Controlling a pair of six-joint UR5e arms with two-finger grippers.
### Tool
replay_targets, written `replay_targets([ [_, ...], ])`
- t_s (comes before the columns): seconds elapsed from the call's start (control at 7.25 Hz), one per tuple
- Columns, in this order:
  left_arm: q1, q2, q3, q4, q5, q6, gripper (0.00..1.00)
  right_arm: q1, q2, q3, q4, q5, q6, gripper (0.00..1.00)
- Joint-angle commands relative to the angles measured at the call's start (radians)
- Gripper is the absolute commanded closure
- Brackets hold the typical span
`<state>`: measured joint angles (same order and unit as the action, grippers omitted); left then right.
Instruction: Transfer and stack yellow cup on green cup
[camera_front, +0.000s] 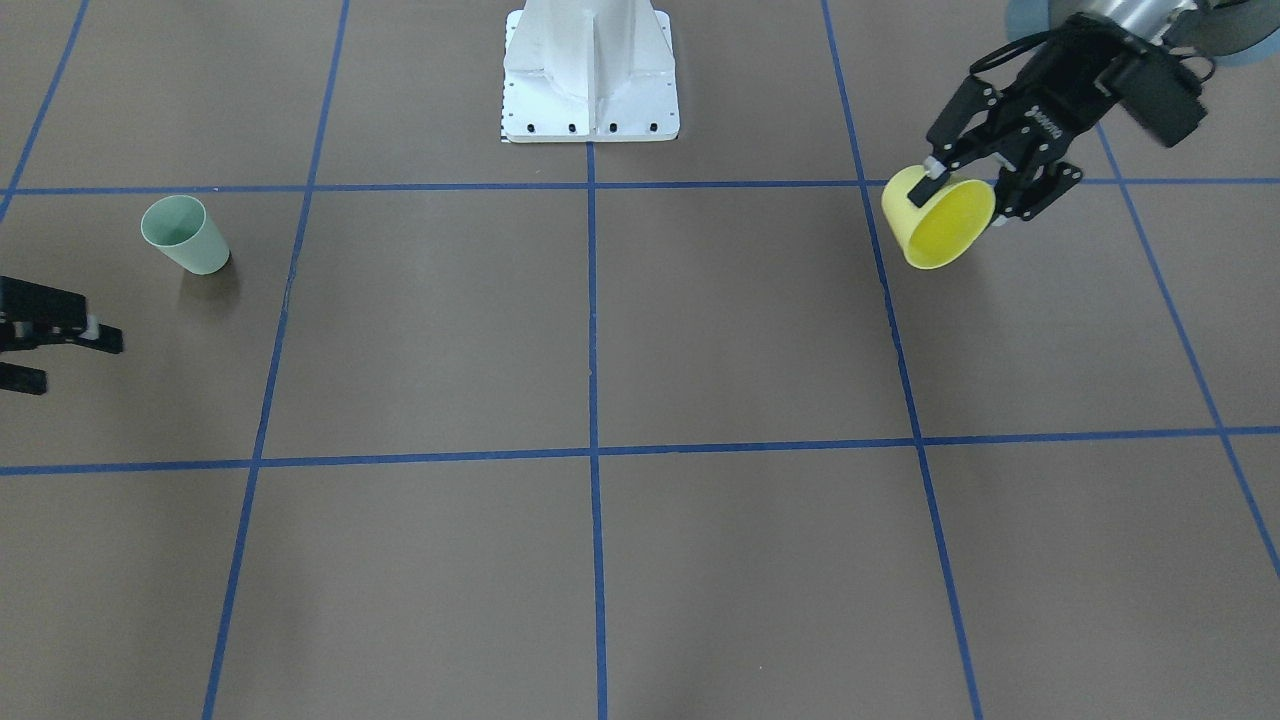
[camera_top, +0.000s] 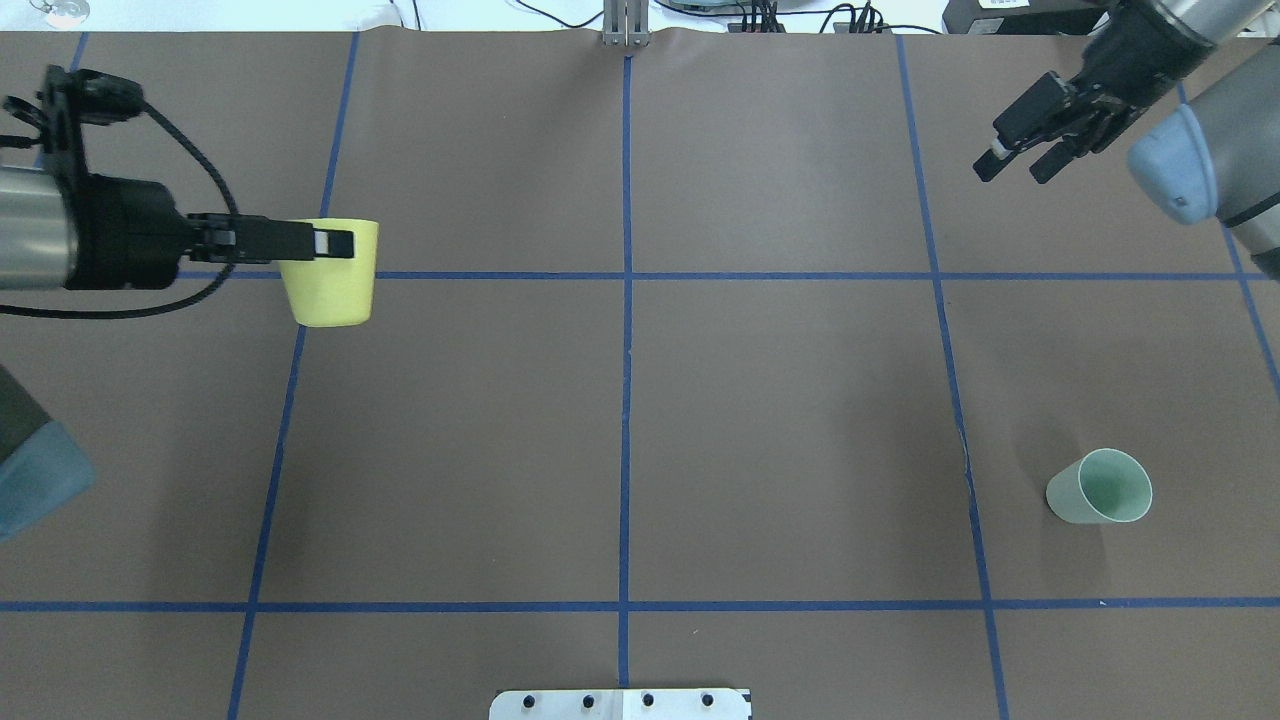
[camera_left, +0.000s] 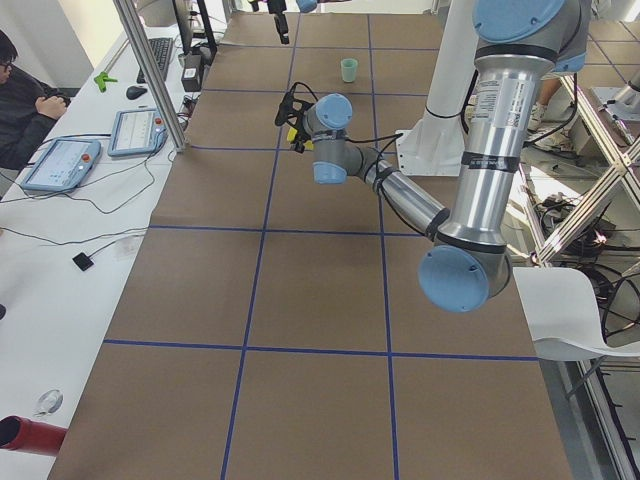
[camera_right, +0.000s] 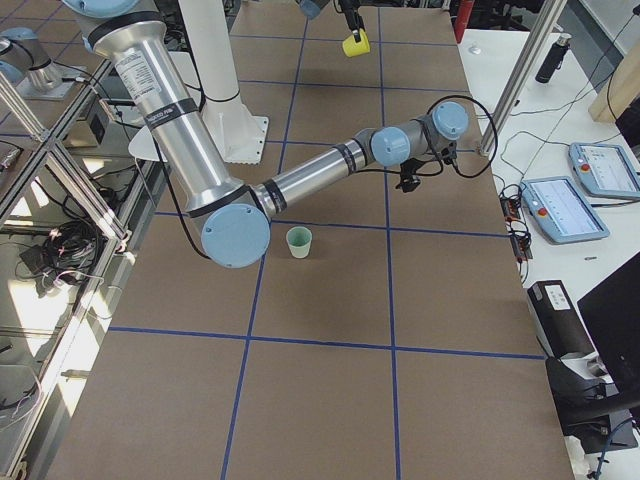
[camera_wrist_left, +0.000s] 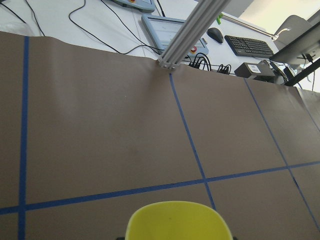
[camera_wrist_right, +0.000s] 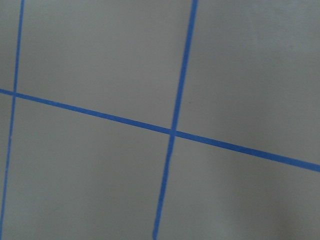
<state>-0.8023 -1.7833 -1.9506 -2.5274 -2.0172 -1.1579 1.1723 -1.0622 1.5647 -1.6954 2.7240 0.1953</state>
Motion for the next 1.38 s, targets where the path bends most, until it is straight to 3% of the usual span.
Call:
replay_targets([
  [0.0,0.186,-0.096,0.053,-0.002,0.172,0.001,0.76,-0.057,0.076,-0.032,0.037,0.005,0.007,0.08],
  [0.14,0.222,-0.126,0.071,-0.002,0.202,0.001,0.76,-0.072,0.077,-0.046,0.143,0.005,0.007,0.07],
  [0.41,0.242,-0.154,0.098,-0.001,0.219,-0.002,0.76,-0.077,0.079,-0.042,0.2,0.06,0.029,0.02],
  [0.55,0.244,-0.154,0.104,-0.001,0.219,-0.002,0.76,-0.08,0.079,-0.022,0.235,0.044,0.117,0.02],
  [0.69,0.244,-0.153,0.105,-0.001,0.219,-0.002,0.76,-0.117,0.084,0.03,0.256,-0.04,0.222,0.02],
  [0.83,0.244,-0.154,0.105,0.001,0.219,-0.002,0.76,-0.175,0.084,0.085,0.311,-0.137,0.468,0.02],
  [1.1,0.245,-0.153,0.104,-0.001,0.218,-0.002,0.76,-0.258,0.085,0.016,0.611,-0.173,0.834,0.02],
  [1.24,0.27,-0.154,0.102,-0.011,0.218,-0.003,0.76,-0.279,0.085,0.014,0.635,-0.155,0.905,0.02],
])
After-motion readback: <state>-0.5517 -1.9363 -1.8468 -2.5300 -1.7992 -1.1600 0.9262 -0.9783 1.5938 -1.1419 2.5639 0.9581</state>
